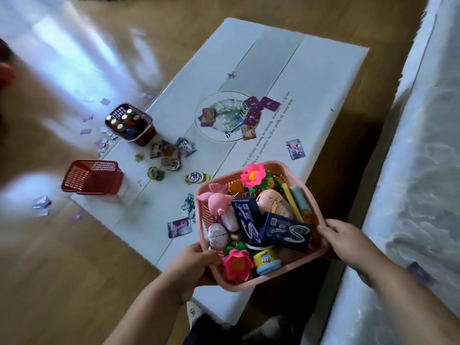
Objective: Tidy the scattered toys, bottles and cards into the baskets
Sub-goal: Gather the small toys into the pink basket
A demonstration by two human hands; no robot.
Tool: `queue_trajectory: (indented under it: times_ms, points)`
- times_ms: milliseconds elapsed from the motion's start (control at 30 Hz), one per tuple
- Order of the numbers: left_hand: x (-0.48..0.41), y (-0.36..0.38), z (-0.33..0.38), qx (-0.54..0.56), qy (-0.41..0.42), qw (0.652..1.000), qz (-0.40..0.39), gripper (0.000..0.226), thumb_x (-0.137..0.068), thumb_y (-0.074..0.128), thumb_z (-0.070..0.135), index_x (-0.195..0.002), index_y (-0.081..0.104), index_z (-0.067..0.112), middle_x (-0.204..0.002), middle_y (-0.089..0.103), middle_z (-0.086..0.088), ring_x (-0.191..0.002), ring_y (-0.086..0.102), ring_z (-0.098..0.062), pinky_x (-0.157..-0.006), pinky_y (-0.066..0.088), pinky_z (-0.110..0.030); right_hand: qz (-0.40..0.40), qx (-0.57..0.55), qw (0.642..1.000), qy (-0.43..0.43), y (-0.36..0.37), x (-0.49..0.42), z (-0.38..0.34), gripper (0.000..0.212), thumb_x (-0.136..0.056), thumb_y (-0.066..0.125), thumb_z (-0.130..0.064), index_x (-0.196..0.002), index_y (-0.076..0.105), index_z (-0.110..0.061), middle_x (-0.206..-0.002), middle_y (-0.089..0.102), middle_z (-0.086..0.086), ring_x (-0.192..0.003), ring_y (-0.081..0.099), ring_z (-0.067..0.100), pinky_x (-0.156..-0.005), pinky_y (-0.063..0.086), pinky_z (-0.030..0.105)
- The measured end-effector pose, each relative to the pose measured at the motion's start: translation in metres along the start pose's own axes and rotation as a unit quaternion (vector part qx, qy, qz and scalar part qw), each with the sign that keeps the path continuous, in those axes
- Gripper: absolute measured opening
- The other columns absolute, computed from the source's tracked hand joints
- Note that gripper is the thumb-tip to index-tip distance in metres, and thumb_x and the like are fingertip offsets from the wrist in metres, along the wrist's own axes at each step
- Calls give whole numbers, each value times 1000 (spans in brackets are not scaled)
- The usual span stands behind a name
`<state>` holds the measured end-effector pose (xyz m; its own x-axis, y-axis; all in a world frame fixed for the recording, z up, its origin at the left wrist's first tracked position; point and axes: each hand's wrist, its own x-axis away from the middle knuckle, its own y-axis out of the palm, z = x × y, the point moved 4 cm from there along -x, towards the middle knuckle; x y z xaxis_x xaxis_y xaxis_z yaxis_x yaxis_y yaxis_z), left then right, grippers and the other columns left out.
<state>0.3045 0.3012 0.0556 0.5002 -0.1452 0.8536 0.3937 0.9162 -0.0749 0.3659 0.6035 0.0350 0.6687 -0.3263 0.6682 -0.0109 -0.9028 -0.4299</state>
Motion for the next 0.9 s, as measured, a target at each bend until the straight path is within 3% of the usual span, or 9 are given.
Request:
queue_trajectory:
  times_ms: [133, 233, 467, 667, 800, 900]
  points:
    - [-8, -50, -7, 20, -4, 1000, 16, 25, -87, 54, -8, -111, 62, -3, -99, 72, -27, -88, 71, -41, -80, 59, -51, -45, 71, 996, -9, 38, -12, -46, 22, -97, 50, -28, -88, 68, -20, -78, 71, 0, -79, 68, 20, -76, 56, 42]
    - [-19, -82, -7, 23, -1, 1000, 11, 25, -87, 54, -8, -110, 62, -2, -98, 72, -26, -85, 72, -39, -74, 60, -45, -71, 81, 994, 2, 66, -18, -73, 18, -98, 50, -27, -91, 65, -20, -80, 71, -2, -77, 68, 15, -64, 52, 29]
    - [-53, -182, 10, 4, -4, 999, -47, 24, -87, 55, -10, -106, 61, 3, -81, 76, -13, -72, 74, -28, -59, 58, -31, -39, 65, 995, 68, 149, -35, -126, 13, -94, 51, -14, -90, 63, -14, -73, 70, 3, -61, 67, 14, -46, 44, 17]
    - [-76, -273, 25, -51, -18, 995, -78, 28, -87, 57, -6, -111, 62, 7, -87, 77, -9, -76, 75, -23, -59, 57, -28, -74, 17, 990, 122, 222, -34, -165, 19, -91, 46, 1, -96, 64, -5, -69, 72, 12, -56, 69, 22, -49, 52, 25]
    - [-86, -326, 24, -52, -32, 995, -74, 30, -86, 60, -1, -114, 61, 9, -91, 77, -9, -82, 75, -25, -65, 58, -32, -118, 7, 985, 126, 270, -36, -193, 24, -93, 44, 1, -102, 64, -9, -82, 74, 16, -73, 72, 32, -65, 59, 38]
    - [-89, -351, 21, -48, -40, 996, -64, 30, -86, 59, 0, -115, 60, 8, -91, 77, -10, -81, 75, -25, -65, 59, -33, -129, 9, 985, 116, 292, -40, -208, 23, -93, 46, 2, -104, 64, -8, -83, 75, 16, -75, 73, 31, -64, 57, 36]
